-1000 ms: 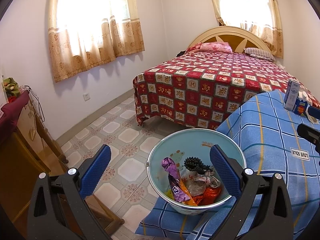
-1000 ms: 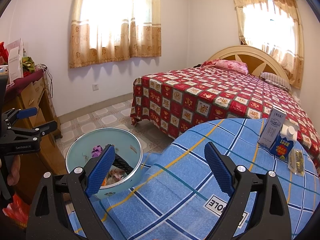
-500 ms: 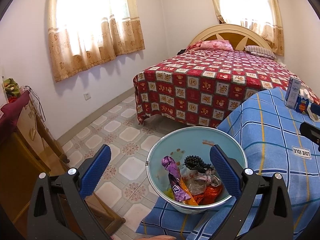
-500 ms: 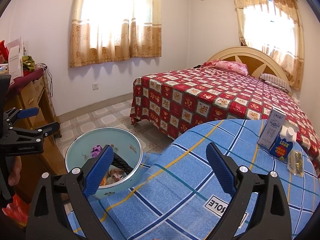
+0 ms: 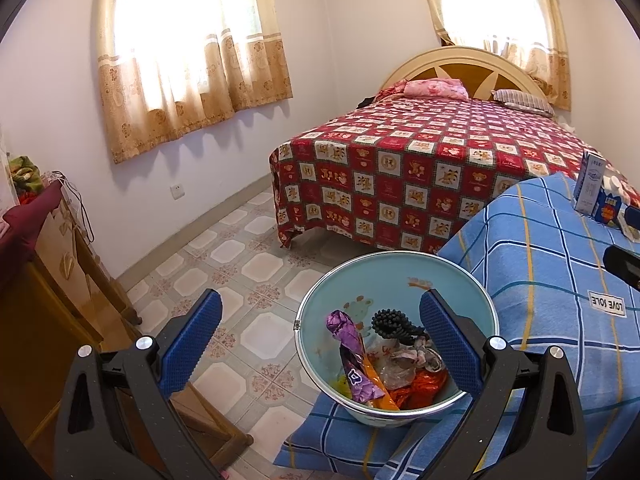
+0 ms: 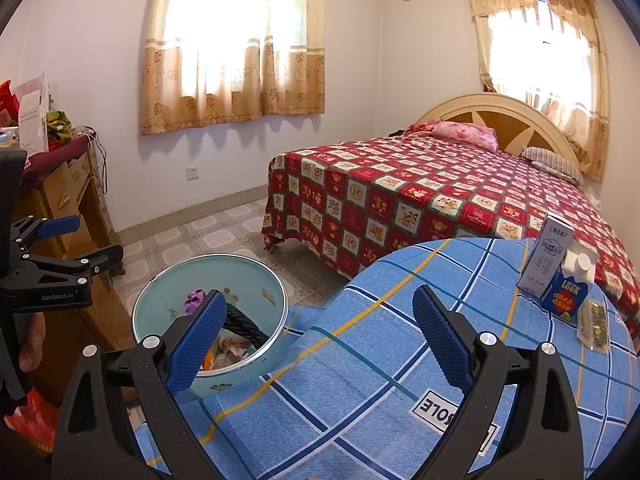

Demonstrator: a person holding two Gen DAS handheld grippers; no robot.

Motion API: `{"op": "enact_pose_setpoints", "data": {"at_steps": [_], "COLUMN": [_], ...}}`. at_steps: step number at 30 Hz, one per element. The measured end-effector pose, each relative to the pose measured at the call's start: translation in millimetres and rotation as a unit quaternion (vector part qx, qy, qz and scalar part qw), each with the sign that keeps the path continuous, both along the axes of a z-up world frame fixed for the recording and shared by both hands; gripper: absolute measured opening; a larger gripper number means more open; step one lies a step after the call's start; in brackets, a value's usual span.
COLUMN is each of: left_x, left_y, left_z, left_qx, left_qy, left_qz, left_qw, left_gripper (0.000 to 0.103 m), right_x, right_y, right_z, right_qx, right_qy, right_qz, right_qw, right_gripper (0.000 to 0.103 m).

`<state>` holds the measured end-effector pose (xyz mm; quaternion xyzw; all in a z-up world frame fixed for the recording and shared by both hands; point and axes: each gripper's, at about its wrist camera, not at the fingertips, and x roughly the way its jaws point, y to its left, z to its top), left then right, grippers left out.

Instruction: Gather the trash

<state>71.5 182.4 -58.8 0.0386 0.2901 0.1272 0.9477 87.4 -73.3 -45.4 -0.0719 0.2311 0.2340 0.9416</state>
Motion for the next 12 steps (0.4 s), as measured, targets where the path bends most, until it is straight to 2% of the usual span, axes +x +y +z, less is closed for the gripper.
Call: {"op": "enact_pose_setpoints", "data": {"at_steps": [5, 8, 11, 12], "left_x": [2.9, 4.7, 6.4, 7.1], "left_y": [-1.2, -1.4, -1.2, -1.2], "left_z": [-3.3, -5.9, -9.6, -12.0], "left_qx": [-0.003, -0.005, -0.009, -0.010], "left_qy": [0.009, 0.014, 0.019, 0.022], "left_qz": [-0.001, -0.006, -0.005, -0.004], "left_qw": [1.0000, 0.9999, 0.9998, 0.9997], "left_gripper": [0.097, 0.097, 0.097, 0.097], "right_x": [1.5, 10.1, 31.9, 47.6], "right_y": [-2.9, -20.9, -62.4, -94.1], "right_z": [-0.8, -2.7, -10.9, -19.2], "right_qx": [-0.007, -0.023, -0.033, -0.033], "right_qy": [0.001, 0.008, 0.042, 0.069], "right_qz": [-0.006, -0.032, -0.083, -0.121], "right_qw": [1.000, 0.999, 0.995, 0.990], "right_gripper": [0.093, 0.093, 0.095, 0.095]}}
